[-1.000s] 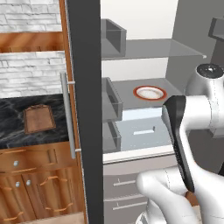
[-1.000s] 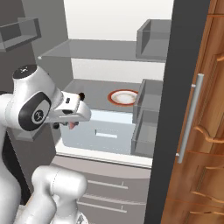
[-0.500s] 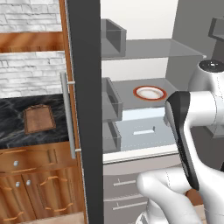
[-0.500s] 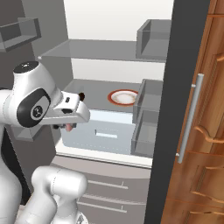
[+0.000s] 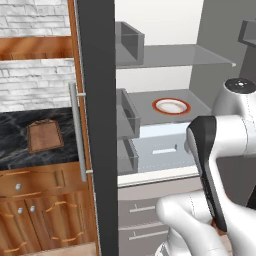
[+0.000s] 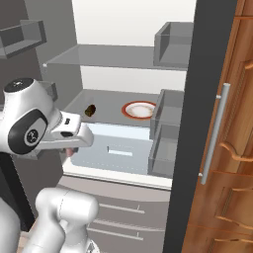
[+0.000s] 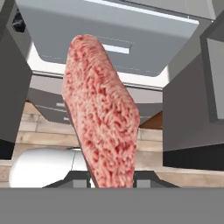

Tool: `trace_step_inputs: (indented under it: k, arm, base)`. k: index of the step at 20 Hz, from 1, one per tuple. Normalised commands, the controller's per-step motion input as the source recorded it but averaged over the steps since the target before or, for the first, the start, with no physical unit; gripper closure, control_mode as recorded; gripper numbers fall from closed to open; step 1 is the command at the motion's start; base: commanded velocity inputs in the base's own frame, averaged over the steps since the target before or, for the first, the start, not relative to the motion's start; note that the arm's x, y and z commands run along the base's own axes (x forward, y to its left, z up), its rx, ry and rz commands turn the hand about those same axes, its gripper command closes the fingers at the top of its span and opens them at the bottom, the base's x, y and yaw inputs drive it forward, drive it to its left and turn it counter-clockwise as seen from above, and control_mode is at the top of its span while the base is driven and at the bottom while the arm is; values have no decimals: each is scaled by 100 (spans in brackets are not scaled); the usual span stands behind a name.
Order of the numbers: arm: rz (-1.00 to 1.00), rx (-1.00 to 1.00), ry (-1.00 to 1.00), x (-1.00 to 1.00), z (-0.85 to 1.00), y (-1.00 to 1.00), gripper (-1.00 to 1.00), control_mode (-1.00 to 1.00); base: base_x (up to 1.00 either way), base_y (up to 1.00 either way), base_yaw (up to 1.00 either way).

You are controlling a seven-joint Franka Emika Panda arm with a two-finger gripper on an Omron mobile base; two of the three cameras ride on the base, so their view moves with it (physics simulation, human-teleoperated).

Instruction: Retrieve the steak from the fridge and place it on the cutting board.

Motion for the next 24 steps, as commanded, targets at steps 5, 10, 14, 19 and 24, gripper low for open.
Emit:
trace_step_inputs:
  k: [5,10,14,19,24]
  arm:
    - [2,0,1,-8,-3,4,100,-100]
    - [1,0,0,-12,0,2,100,-100]
    - [0,0,0,0,0,0,100,100]
    - [0,0,0,0,0,0,100,100]
    - [0,0,0,0,0,0,100,100]
  base:
    - [0,0,0]
    - [0,0,0]
    - [-43,7,1]
    - [-52,13,0]
    - [-50,28,0]
